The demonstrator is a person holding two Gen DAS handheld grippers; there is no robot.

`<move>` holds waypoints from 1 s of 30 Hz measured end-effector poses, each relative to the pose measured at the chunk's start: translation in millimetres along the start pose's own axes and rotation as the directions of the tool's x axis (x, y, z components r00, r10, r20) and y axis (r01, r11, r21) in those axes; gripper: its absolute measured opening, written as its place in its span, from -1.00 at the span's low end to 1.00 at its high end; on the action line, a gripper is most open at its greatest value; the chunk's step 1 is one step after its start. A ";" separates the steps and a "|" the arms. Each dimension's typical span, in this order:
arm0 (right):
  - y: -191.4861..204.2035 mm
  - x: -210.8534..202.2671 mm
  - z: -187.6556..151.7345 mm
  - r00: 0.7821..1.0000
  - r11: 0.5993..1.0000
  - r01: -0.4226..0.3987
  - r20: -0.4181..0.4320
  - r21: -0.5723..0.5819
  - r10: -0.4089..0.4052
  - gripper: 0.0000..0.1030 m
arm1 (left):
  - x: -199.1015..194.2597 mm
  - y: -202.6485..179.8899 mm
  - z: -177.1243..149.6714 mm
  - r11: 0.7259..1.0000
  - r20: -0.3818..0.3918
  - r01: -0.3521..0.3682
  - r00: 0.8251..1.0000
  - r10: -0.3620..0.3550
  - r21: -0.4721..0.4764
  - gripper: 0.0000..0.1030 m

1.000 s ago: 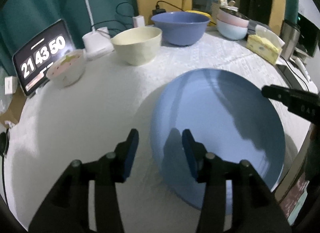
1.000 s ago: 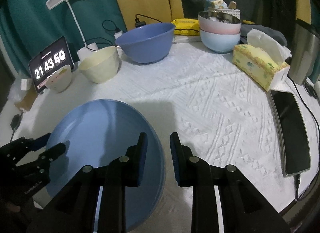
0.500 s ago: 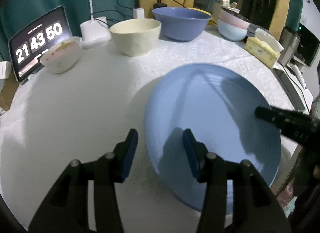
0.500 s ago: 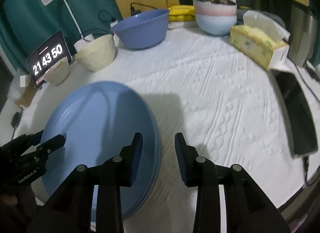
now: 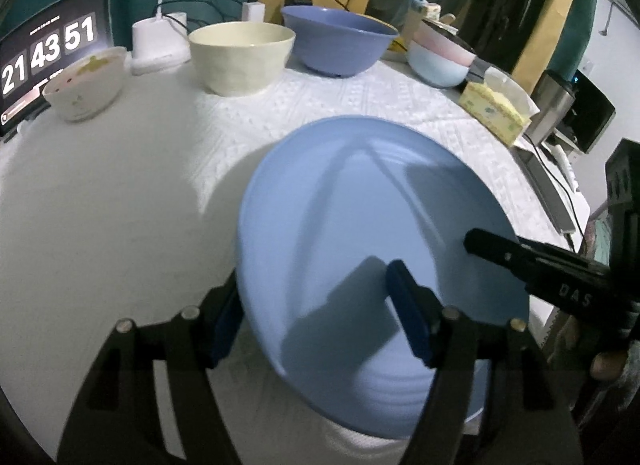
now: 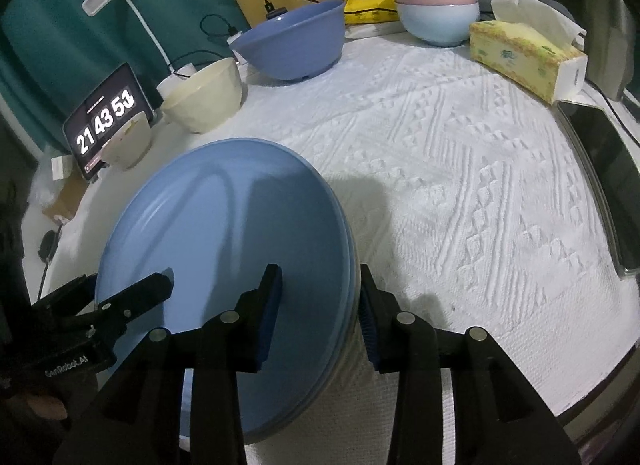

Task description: Organize plates and bowls

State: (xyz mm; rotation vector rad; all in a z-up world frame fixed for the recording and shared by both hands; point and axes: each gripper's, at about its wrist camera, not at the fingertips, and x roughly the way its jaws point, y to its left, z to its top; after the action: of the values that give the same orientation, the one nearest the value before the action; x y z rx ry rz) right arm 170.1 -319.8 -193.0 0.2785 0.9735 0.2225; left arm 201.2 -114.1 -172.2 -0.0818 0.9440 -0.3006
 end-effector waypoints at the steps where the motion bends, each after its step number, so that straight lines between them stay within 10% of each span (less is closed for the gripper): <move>1: 0.3 -0.1 -0.2 1.000 1.000 0.003 0.003 0.006 -0.003 -0.23 | 0.0 0.1 0.0 1.000 0.001 0.000 1.000 0.000 0.002 0.34; 30: 31.3 -0.1 14.2 0.999 0.999 0.040 0.036 -0.027 -0.039 -0.23 | -20.2 24.5 2.9 1.000 0.051 -0.011 0.999 0.012 -0.018 0.26</move>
State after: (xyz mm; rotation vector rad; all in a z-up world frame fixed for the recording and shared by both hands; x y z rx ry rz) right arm 180.1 -292.2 -175.0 0.2368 0.9388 0.1946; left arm 197.9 -85.0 -159.5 -0.0997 0.8960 -0.2780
